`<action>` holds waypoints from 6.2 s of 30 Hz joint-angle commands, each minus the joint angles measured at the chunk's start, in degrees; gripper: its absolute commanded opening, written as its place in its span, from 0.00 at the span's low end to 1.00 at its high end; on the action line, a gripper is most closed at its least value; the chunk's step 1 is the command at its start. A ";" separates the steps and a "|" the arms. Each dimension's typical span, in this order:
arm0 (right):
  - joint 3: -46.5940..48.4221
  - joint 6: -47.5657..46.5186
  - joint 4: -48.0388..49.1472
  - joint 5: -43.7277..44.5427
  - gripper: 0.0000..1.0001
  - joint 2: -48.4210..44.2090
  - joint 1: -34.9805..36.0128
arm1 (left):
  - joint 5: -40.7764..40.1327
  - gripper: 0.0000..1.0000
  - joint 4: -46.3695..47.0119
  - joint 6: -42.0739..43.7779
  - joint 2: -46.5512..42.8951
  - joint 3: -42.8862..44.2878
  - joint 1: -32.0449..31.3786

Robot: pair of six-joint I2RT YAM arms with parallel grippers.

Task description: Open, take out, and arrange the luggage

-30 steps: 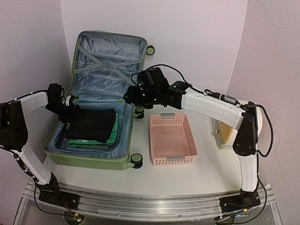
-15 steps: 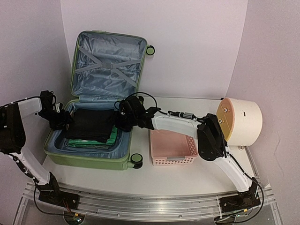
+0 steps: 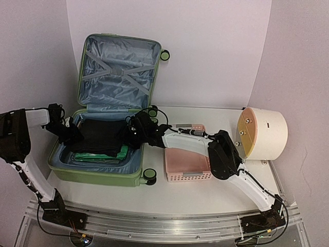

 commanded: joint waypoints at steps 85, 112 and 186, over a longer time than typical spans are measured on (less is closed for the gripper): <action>-57.95 -46.23 -10.33 -8.32 0.00 -55.61 -28.50 | 6.12 0.00 -3.64 5.28 25.17 47.90 -58.79; -61.57 -21.68 -18.17 0.35 0.00 -63.93 -22.93 | -11.28 0.00 2.87 16.45 33.27 56.77 -58.22; -70.41 -10.75 14.32 5.25 0.00 -48.77 -31.57 | -18.07 0.00 14.55 36.40 49.34 65.89 -51.60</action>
